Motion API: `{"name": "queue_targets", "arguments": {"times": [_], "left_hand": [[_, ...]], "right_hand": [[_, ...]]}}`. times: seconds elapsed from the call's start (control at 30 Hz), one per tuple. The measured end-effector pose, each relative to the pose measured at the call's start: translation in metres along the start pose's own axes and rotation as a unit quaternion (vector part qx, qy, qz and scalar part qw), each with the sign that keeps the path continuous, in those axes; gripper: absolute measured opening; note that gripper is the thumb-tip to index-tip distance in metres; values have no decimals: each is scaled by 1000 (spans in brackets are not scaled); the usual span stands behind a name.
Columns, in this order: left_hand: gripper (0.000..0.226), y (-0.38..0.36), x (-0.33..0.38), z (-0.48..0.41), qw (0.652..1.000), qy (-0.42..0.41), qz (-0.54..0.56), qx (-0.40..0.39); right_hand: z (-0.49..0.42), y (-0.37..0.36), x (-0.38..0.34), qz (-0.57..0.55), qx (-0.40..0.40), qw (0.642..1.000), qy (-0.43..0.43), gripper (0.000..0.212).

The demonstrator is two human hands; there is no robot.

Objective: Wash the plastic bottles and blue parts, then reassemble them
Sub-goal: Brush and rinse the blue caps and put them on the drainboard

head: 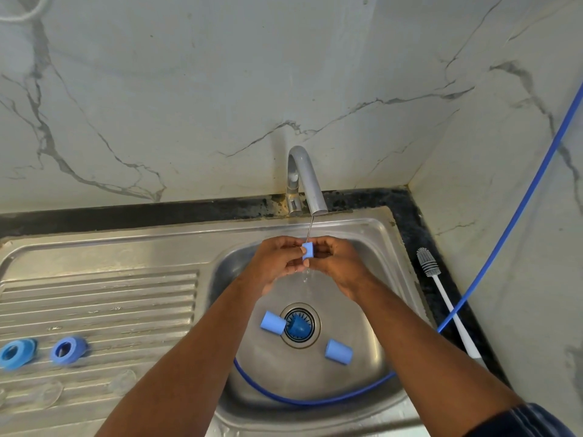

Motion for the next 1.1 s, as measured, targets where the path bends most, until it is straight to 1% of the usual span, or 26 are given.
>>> {"name": "queue_targets", "arguments": {"times": [0.1, 0.17, 0.27, 0.33, 0.4, 0.5, 0.63, 0.73, 0.8, 0.87, 0.93, 1.03, 1.1], "left_hand": [[22, 1, -2, 2, 1000, -5, 10, -8], [18, 1, -3, 3, 999, -1, 38, -7], [19, 1, -5, 1, 999, -8, 49, 3], [21, 0, -8, -3, 999, -14, 44, 3], [20, 0, -11, -4, 998, -14, 57, 4], [20, -4, -13, -3, 997, 3, 83, 3], [20, -6, -19, -2, 994, 47, 99, 10], [22, -3, -20, -2, 993, 58, 103, 16], [22, 1, -20, 0, 994, 53, 88, 26], [19, 5, -17, 1, 996, 41, 68, 32], [17, 10, -14, 2, 999, 23, 36, 30], [13, 16, -11, 1, 999, -5, -9, 36], [10, 19, -11, 0, 999, -21, -26, 43]], "right_hand": [[2, 0, 0, 24, 3, 1000, 9, 40], [2, -2, -4, 110, 34, 992, 56, 35], [2, -8, -15, 275, 87, 946, 151, 20], [1, -9, -21, 320, 111, 924, 179, 17], [-1, -7, -19, 338, 119, 915, 187, 15], [0, -2, -14, 336, 117, 918, 174, 21], [3, 3, -11, 331, 108, 924, 158, 30], [2, 3, -1, 285, 73, 950, 103, 32], [-1, 2, 7, 276, 55, 958, 58, 43], [-3, 0, 11, 259, 38, 964, 38, 52], [-5, -4, 12, 243, 24, 969, 31, 51], [-7, -10, 10, 223, 6, 974, 31, 37], [-8, -13, 10, 212, 3, 976, 38, 37]]}}
Point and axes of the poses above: each hand's wrist, its own z-axis away from the middle knuckle, its own y-axis out of the back of the hand, x = y × z, the point moved 2 cm from there along -z, towards the middle knuckle, and after that the axes turned 9 degrees about z, right-handed, at the moved point
